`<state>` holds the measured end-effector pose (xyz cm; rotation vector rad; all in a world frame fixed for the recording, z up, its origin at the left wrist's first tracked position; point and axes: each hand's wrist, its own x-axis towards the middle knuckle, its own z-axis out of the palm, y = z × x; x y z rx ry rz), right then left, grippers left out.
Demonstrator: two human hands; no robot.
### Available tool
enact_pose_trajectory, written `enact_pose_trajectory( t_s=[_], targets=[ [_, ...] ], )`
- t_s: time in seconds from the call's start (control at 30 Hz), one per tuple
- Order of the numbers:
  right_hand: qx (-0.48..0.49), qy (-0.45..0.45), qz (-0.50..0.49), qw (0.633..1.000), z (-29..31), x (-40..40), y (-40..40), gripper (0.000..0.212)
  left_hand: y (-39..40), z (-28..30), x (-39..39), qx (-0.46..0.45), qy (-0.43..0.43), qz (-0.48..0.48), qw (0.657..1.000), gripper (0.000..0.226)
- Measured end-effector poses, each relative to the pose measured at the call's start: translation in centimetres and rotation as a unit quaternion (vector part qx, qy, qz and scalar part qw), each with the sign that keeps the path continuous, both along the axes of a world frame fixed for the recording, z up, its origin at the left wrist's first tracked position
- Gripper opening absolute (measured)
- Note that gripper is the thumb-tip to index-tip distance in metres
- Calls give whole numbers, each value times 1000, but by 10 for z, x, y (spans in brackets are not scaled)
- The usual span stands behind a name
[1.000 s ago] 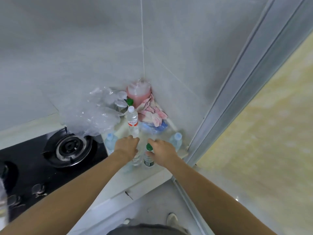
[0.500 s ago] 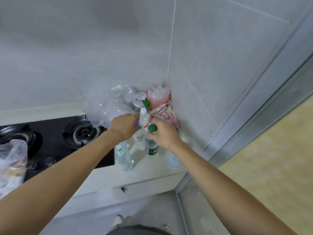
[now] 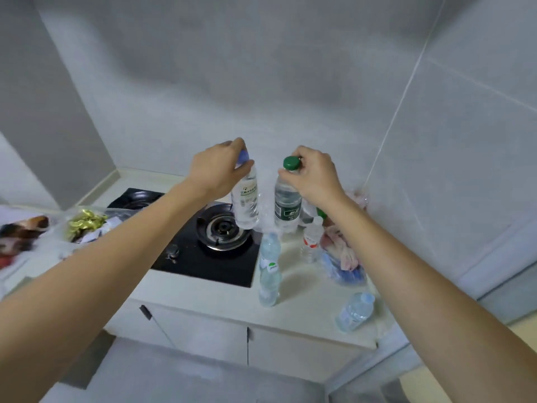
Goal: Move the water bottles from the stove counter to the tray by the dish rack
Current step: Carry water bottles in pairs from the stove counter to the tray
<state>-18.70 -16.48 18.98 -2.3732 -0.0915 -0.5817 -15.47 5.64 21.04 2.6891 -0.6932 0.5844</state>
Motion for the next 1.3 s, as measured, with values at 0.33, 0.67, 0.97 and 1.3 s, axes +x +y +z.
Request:
enact_pose_trajectory(
  t_s=[0.33,0.67,0.97,1.3],
  targets=[
    [12,1,126,992,15,-6,237,20,231,7,-63,38,-6,127,991,30],
    [41,42,302,952,-4,-44,553,25,522,-9,-173,25,24,278,960,34],
    [28,75,495,865,-40,-109,828,26,737,-40,-308,-4,60,468,882,28],
    [-49,76,662,744,-59,-178,1094,25,933,-64,-419,-50,103,647,754,28]
  ],
)
